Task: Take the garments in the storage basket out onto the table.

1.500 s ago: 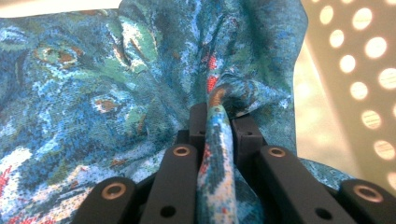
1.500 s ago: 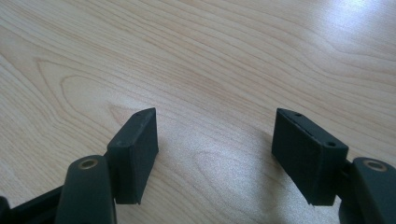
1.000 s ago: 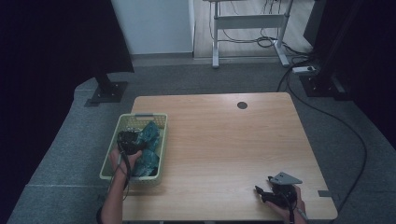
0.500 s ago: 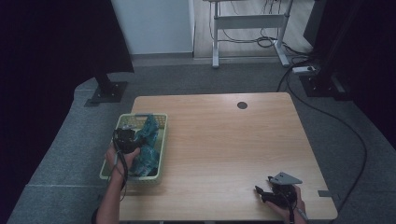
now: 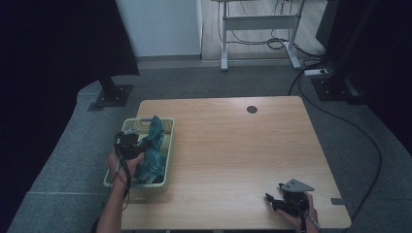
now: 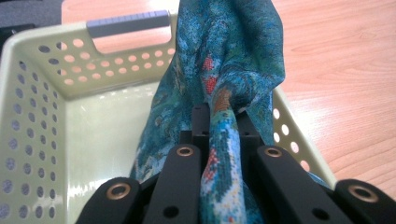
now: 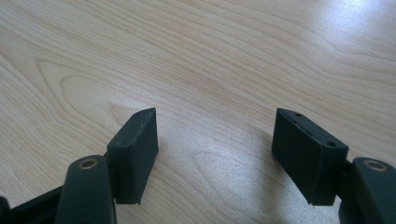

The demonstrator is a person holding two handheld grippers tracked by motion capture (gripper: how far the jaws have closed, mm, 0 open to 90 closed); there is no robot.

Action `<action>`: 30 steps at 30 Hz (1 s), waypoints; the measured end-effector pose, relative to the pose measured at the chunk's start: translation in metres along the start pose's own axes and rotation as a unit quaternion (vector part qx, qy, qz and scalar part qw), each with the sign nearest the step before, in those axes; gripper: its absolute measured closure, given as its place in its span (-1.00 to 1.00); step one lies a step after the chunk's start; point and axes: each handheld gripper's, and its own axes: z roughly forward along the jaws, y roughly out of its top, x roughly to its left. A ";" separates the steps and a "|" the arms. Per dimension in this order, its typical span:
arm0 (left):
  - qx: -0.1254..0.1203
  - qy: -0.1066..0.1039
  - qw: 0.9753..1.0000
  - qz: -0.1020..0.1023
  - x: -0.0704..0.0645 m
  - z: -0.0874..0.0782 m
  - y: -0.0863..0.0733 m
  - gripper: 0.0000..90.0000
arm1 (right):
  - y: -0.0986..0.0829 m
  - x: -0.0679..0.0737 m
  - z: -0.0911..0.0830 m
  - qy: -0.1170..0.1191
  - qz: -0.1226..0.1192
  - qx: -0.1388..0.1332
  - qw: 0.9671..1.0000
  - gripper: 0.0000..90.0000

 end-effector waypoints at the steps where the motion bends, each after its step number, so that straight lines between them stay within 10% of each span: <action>1: -0.003 -0.001 1.000 -0.001 0.000 -0.002 0.001 0.86 | 0.000 0.000 0.000 0.000 0.000 0.000 1.000 -0.31; 30: -0.036 -0.004 0.999 0.014 -0.008 -0.030 0.013 0.87 | 0.000 0.000 0.000 0.000 0.000 0.000 1.000 -0.31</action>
